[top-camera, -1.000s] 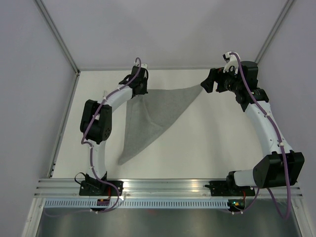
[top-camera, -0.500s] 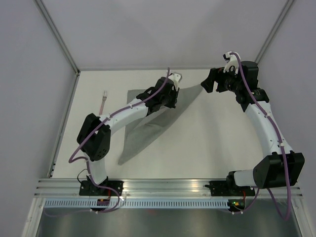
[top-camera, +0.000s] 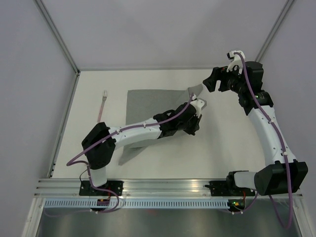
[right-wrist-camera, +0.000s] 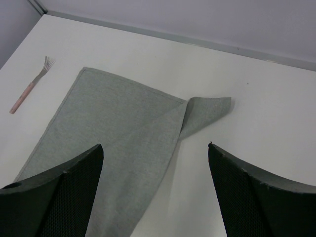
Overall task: Fold the napkin, place the utensils inside, and roll it up
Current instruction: Fold the napkin, then grab a utensil with the left arm
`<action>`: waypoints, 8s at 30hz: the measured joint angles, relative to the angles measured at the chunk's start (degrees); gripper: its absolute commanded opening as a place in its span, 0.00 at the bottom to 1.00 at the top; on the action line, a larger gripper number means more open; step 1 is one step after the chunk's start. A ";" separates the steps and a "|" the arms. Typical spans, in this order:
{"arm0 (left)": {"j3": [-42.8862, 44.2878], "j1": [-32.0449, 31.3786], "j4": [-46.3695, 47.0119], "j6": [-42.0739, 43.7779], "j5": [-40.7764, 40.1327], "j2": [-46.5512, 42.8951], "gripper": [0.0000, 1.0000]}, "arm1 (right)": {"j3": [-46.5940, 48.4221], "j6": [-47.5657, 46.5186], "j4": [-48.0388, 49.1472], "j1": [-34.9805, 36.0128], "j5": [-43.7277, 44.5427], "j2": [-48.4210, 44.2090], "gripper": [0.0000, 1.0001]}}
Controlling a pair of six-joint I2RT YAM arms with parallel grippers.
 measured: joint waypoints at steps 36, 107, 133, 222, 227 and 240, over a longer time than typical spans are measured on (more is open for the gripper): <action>5.88 -12.48 2.25 -6.27 -2.10 6.99 0.02 | 0.00 -0.04 -0.04 0.00 0.42 -1.11 0.92; 10.80 49.62 -0.09 -8.55 10.16 14.47 0.02 | -0.02 -1.01 -0.26 0.04 0.17 1.53 0.92; 12.00 52.63 -0.46 -8.55 10.67 14.99 0.02 | -0.02 -1.09 -0.26 0.04 0.20 1.77 0.92; 1.88 63.06 -13.66 5.79 -12.33 12.72 0.52 | -1.01 1.77 -0.92 0.79 -5.51 2.47 0.91; 2.73 63.14 -13.70 6.01 -12.09 13.70 0.33 | -1.03 1.77 -0.92 0.81 -5.70 2.47 0.91; 3.72 63.23 -13.75 6.64 -11.19 14.51 0.02 | -1.27 1.79 -0.92 0.81 -5.84 2.47 0.91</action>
